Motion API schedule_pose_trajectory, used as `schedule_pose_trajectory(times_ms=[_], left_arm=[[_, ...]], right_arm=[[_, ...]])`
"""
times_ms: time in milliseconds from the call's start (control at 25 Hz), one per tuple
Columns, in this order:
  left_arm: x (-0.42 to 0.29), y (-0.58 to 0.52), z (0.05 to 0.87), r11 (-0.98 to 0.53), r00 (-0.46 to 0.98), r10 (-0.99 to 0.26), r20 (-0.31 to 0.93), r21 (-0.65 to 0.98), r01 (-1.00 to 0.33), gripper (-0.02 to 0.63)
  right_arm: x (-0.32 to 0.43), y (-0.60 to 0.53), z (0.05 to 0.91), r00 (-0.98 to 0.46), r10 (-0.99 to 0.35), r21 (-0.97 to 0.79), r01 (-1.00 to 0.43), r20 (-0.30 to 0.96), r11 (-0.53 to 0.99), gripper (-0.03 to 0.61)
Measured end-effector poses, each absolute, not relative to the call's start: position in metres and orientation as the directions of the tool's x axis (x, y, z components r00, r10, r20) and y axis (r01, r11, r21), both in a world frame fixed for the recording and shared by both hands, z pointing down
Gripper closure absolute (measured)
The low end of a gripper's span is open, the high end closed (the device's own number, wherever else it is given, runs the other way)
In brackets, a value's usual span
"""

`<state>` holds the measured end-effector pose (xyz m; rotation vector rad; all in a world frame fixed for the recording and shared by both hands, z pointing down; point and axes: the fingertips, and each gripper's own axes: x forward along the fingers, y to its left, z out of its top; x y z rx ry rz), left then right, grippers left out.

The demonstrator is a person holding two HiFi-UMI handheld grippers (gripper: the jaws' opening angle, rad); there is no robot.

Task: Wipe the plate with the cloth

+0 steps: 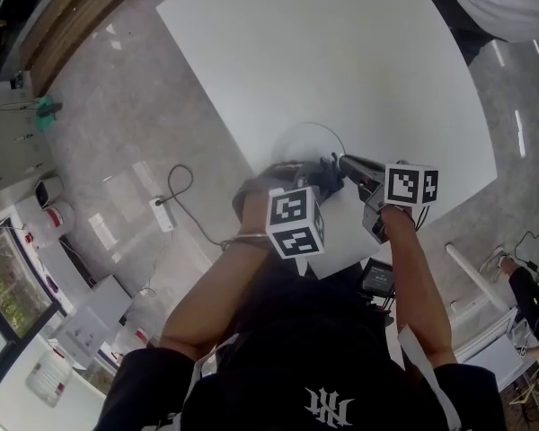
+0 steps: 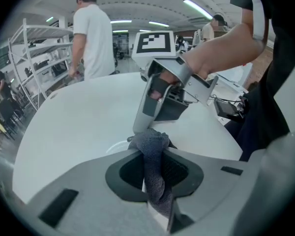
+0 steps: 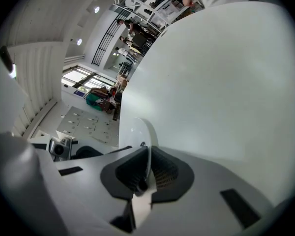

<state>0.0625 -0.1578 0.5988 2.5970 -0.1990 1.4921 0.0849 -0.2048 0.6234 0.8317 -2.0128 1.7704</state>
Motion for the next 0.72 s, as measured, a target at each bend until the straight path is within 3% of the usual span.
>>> schedule_pose_trajectory(times_ms=[440,720], left_arm=[[0.030,-0.246,0.604,-0.971,0.450,-0.146,0.881,-0.041,-0.235,0.563],[-0.030,-0.213,0.599,-0.953,0.375,-0.155,0.914,-0.037,-0.302,0.563]], right_arm=[[0.086,-0.201,0.626,-0.775,-0.209,-0.785,-0.617,0.596,0.051,0.557],[0.086,-0.201,0.625,-0.773,-0.213,-0.784,-0.618,0.597,0.046,0.557]])
